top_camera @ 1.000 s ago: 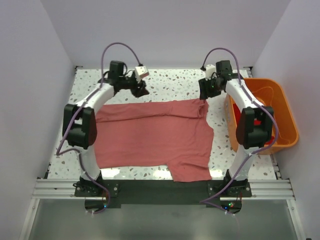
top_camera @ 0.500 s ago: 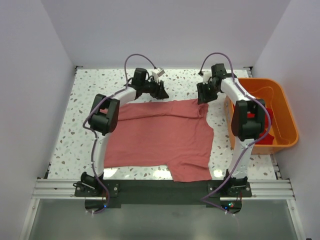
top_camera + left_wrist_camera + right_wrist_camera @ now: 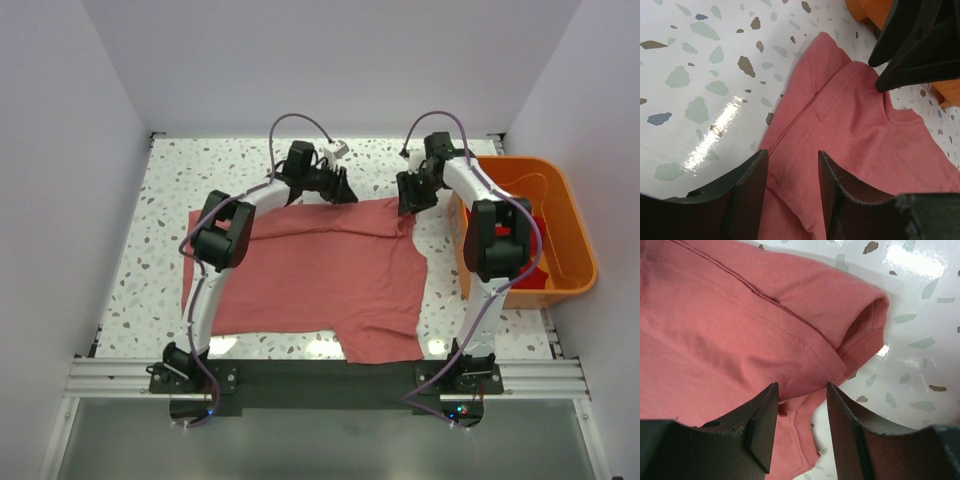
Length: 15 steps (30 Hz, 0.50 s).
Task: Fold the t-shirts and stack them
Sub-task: Fold the tshirt
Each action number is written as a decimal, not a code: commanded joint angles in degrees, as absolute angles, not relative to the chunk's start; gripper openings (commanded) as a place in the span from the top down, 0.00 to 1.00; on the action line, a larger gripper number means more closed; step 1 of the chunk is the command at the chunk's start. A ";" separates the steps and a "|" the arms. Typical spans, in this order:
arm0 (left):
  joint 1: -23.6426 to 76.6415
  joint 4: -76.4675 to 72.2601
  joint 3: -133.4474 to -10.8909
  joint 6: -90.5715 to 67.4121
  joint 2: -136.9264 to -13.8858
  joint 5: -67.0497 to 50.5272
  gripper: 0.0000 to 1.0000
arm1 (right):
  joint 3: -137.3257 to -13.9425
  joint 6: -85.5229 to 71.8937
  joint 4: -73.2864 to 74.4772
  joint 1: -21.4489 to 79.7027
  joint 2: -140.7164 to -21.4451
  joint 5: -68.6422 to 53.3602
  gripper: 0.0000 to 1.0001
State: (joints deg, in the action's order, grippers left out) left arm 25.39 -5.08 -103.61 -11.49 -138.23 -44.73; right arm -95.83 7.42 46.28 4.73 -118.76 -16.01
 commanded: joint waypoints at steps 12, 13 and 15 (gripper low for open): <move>26.45 -5.88 -106.52 -13.62 -140.27 -45.08 0.62 | -98.17 5.54 47.99 4.04 -120.59 -14.50 0.54; 26.46 -6.06 -106.35 -13.54 -140.27 -45.17 0.64 | -98.26 5.62 48.08 4.04 -120.67 -14.76 0.58; 26.63 -5.80 -106.61 -13.45 -140.45 -45.18 0.68 | -98.52 5.63 48.08 4.13 -120.67 -15.90 0.62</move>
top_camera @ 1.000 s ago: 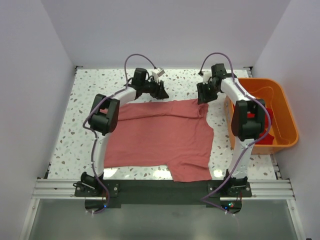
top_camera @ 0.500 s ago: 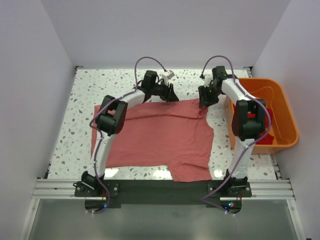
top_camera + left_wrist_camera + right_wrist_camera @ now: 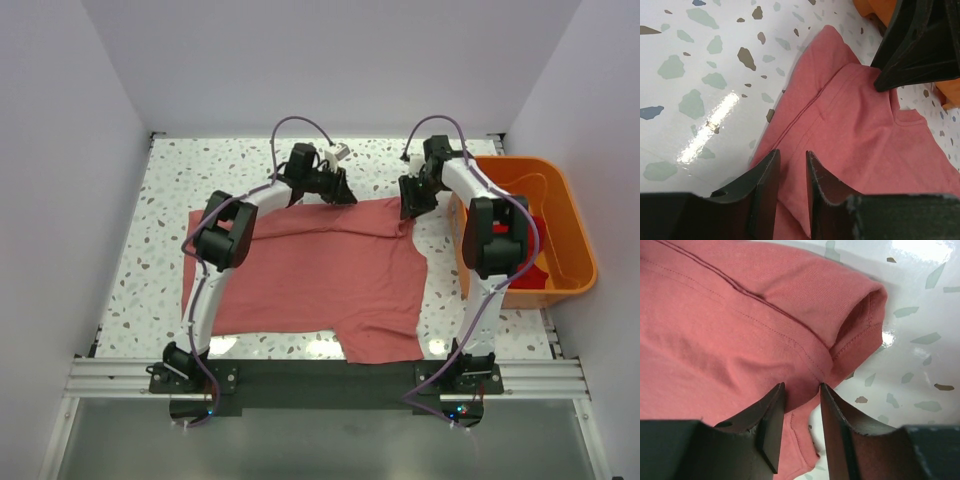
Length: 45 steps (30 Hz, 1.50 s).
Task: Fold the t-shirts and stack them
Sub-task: Fold the tshirt
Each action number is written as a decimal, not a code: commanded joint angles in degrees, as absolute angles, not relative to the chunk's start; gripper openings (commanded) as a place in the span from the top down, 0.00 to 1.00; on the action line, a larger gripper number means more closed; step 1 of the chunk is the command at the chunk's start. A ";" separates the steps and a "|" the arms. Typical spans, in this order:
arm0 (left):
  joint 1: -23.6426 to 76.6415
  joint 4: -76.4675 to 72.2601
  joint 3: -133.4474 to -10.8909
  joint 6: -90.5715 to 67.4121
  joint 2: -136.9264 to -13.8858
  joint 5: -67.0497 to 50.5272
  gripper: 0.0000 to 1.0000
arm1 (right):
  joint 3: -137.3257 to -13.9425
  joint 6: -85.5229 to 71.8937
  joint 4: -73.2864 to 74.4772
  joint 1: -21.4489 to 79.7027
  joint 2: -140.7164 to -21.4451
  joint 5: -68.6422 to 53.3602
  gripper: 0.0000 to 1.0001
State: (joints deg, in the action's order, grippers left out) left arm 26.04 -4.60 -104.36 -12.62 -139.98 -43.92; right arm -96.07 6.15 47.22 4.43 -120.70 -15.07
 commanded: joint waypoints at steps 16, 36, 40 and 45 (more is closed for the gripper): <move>26.54 -2.90 -105.64 -12.13 -139.04 -38.50 0.55 | -97.38 5.01 48.60 4.04 -120.23 -10.45 0.46; 26.54 -2.20 -106.35 -12.75 -138.96 -42.71 0.81 | -99.49 5.18 48.52 4.04 -122.17 -20.65 1.00; 26.46 -3.86 -105.47 -12.39 -137.29 -44.29 1.00 | -98.79 6.23 47.81 3.96 -120.50 -21.88 1.00; 26.46 -7.47 -100.73 -12.13 -133.25 -46.14 1.00 | -96.33 9.22 46.85 4.04 -116.81 -23.20 1.00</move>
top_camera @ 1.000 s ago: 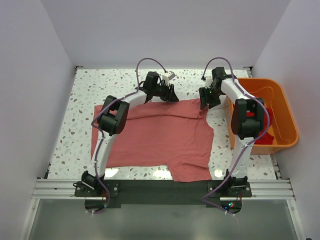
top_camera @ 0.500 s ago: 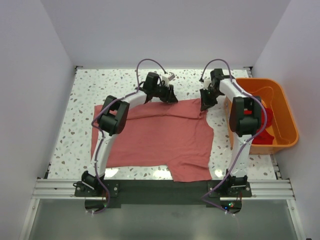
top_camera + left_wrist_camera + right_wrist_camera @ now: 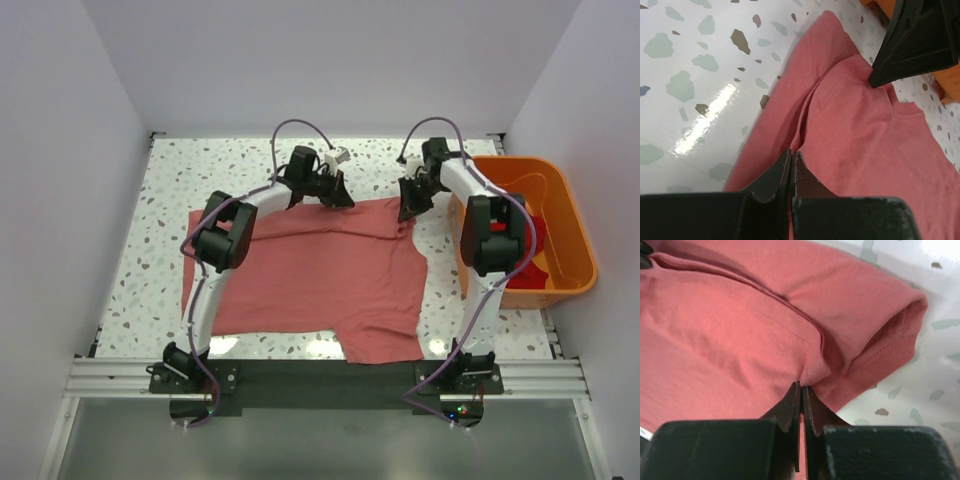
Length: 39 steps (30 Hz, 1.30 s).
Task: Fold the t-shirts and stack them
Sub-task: Fold the tshirt
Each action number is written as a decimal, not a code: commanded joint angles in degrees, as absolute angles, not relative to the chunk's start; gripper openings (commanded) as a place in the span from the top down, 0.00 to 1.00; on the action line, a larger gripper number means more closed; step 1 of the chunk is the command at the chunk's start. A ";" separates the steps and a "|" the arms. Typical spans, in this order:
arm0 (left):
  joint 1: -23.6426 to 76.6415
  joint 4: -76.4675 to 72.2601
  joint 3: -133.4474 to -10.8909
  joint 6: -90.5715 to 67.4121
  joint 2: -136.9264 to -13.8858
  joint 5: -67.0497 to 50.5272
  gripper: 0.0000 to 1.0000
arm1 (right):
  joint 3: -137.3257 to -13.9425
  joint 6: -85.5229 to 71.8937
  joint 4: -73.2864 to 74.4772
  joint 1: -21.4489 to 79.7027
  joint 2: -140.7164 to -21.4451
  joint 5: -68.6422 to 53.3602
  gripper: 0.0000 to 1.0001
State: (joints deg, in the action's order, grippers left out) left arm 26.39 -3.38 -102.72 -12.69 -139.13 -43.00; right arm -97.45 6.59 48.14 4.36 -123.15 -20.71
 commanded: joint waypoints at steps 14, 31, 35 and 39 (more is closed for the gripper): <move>26.72 -9.67 -81.84 -5.29 -121.21 -54.40 1.00 | -85.61 27.06 51.85 4.04 -109.69 -28.65 1.00; 31.20 5.13 -69.26 14.04 -110.66 -53.88 0.62 | -80.94 51.14 63.53 4.13 -103.80 -28.12 0.50; 28.66 9.14 -66.01 18.03 -103.99 -55.45 0.62 | -85.42 52.13 68.20 4.13 -103.80 -32.07 0.51; 19.27 10.90 -63.64 13.81 -98.27 -54.59 0.62 | -90.60 37.93 62.24 5.36 -107.75 -31.92 0.54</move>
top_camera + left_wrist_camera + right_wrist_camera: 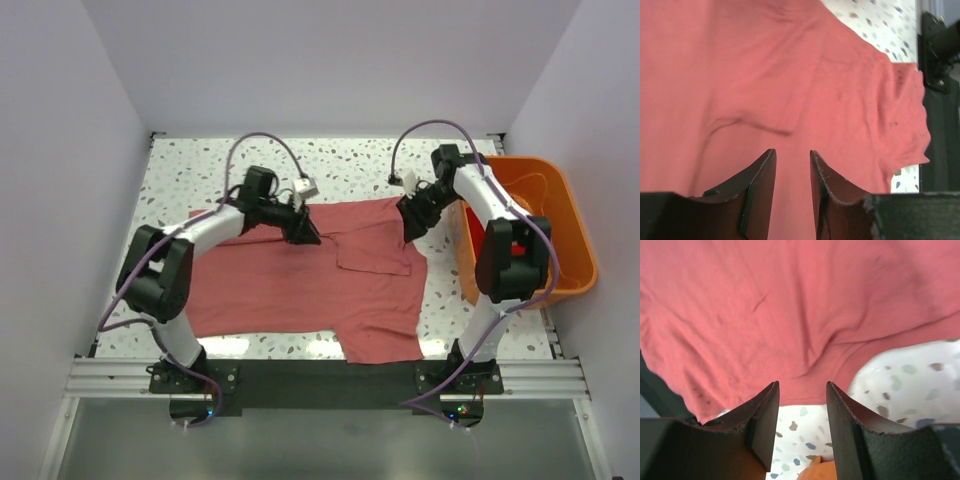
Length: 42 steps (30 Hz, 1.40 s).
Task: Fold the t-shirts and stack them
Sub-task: Fold the tshirt
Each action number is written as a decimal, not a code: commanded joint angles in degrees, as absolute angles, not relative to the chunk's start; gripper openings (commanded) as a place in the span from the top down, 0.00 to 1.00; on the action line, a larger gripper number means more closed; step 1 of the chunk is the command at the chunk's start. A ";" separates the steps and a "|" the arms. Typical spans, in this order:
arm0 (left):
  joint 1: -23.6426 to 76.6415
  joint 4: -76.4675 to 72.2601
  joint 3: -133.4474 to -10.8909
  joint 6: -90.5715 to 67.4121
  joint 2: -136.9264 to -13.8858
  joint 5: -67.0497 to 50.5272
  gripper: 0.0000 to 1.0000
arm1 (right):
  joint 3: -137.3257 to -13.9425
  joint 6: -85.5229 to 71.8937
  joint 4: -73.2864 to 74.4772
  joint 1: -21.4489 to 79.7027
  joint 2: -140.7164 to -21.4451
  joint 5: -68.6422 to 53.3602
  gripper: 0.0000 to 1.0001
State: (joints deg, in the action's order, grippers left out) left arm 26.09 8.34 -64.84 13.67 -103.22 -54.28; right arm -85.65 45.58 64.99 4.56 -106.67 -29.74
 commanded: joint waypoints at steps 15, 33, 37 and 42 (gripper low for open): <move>-8.26 30.49 -65.57 18.36 -100.71 -22.88 0.67 | -100.98 24.69 50.53 16.00 -123.48 -3.62 0.58; -12.57 35.25 -71.44 23.12 -97.99 -25.83 0.68 | -102.22 26.82 54.24 15.91 -119.35 -4.05 0.60; -12.39 34.98 -72.86 21.10 -100.98 -24.88 0.67 | -105.02 25.93 54.75 15.82 -123.47 -0.18 0.65; -12.22 32.27 -69.45 18.90 -102.22 -22.07 0.68 | -105.47 26.02 54.75 16.08 -126.38 2.63 0.66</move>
